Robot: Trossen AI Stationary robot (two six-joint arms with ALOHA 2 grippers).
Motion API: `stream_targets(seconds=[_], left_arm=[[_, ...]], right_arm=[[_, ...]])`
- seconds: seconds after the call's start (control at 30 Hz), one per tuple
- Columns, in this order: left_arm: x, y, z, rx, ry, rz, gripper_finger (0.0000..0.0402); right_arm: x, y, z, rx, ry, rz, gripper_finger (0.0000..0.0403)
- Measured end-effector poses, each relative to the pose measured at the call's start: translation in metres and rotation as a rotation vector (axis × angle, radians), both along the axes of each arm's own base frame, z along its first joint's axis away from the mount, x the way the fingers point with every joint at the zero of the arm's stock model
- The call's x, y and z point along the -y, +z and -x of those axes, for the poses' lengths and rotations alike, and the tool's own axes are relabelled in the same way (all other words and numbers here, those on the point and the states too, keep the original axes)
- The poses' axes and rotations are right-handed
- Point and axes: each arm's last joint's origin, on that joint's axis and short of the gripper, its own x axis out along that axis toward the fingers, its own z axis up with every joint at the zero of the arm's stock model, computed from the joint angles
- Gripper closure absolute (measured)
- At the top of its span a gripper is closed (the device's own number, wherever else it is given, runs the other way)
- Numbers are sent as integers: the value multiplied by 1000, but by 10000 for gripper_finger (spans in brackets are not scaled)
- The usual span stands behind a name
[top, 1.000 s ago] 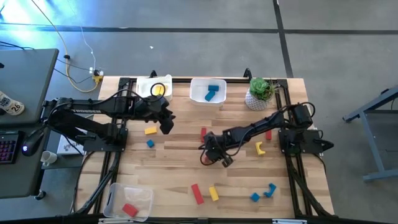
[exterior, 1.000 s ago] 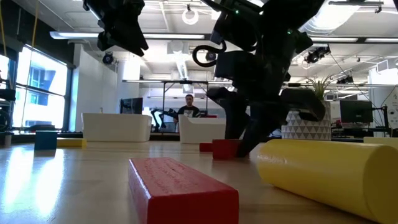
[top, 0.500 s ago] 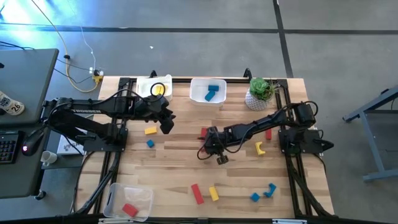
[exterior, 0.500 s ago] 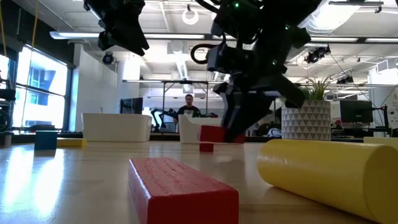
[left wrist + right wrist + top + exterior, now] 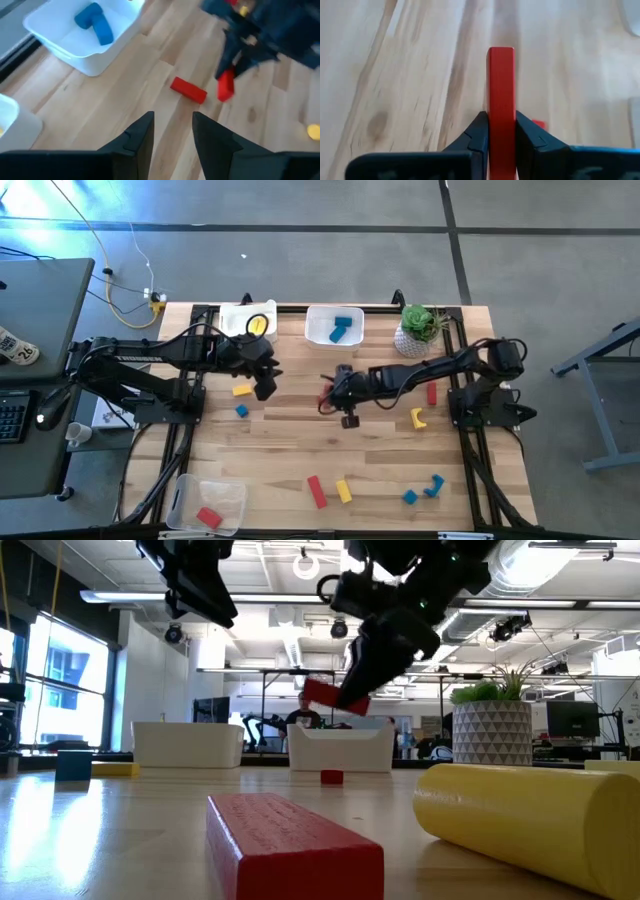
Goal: Sort & place blocks by color
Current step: Put the red block into the transparent bin
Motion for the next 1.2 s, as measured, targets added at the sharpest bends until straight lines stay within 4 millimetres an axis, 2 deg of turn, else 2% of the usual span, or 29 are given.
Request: stream_targets(seconds=[0.37,0.6,0.77,1.0,1.2], left_arm=[[6,1,-2,-9,-104,-42,215],[22,5,-16,66,-214,-109,217],[29,-1,-27,67,-246,-119,217],[32,-12,-41,50,-256,-123,217],[32,-14,-52,92,-258,-157,217]], right_arm=[[12,33,-1,205,-143,-121,365],[11,47,-6,334,-107,-157,368],[10,53,-9,402,-80,-180,366],[10,57,-11,448,-59,-196,368],[9,57,-11,448,-54,-200,367]])
